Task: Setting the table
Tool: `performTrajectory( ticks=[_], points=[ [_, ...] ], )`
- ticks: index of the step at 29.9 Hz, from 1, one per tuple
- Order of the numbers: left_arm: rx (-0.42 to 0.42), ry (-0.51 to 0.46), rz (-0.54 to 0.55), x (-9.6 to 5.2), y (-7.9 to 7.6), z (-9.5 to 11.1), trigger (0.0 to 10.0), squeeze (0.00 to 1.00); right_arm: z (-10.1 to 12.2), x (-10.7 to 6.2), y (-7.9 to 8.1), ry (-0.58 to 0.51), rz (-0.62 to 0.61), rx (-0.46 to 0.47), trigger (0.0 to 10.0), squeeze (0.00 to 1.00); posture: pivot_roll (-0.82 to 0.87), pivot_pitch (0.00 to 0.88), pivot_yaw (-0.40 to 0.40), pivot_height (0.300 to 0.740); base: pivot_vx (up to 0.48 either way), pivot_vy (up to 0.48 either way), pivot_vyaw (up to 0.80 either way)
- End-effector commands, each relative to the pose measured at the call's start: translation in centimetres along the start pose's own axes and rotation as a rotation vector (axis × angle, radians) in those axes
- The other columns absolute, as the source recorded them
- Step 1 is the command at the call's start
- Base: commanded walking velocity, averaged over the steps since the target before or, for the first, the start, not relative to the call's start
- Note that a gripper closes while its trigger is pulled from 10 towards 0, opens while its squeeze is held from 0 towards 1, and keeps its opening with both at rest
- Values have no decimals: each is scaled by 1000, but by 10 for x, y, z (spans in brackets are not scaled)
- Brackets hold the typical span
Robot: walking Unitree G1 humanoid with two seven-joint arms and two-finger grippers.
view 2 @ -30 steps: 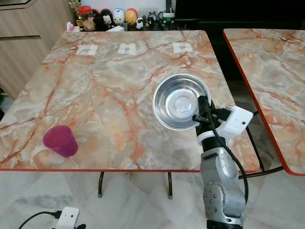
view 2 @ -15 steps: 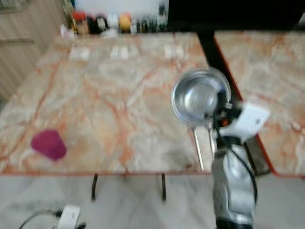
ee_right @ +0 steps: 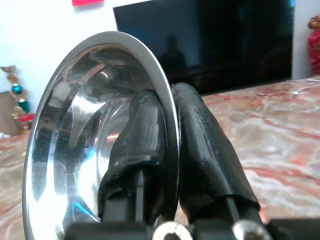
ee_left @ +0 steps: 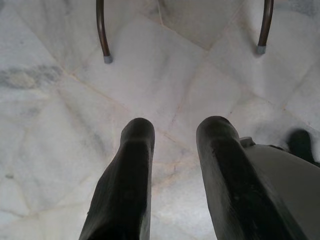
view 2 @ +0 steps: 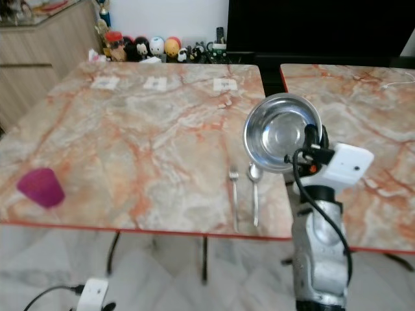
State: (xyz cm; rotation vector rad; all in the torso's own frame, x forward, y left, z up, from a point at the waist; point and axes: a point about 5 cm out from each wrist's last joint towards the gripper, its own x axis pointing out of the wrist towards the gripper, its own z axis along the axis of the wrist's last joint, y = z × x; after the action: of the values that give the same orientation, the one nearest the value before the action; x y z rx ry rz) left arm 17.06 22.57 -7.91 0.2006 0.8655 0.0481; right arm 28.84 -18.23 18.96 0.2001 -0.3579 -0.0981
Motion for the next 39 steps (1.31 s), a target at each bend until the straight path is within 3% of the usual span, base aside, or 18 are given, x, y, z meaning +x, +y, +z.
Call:
performTrajectory(
  ticks=[1, 8, 39],
  points=[
    [19, 26, -10, -1, -1, -5, 10000, 0, 4, 1, -4, -18, -15, -15, 10000, 0, -121, 16, 12, 740, 0, -379, 0],
    [22, 25, -16, 0, -3, -3, 10000, 0, 3, 1, -10, -2, -49, -10, 10000, 0, -128, 36, 8, 740, 0, -377, -512],
    [21, 35, -18, 0, -2, -4, 10000, 0, 4, 0, -21, 0, -119, -40, 10000, 0, -132, 95, 21, 740, 0, -372, 0]
  ],
)
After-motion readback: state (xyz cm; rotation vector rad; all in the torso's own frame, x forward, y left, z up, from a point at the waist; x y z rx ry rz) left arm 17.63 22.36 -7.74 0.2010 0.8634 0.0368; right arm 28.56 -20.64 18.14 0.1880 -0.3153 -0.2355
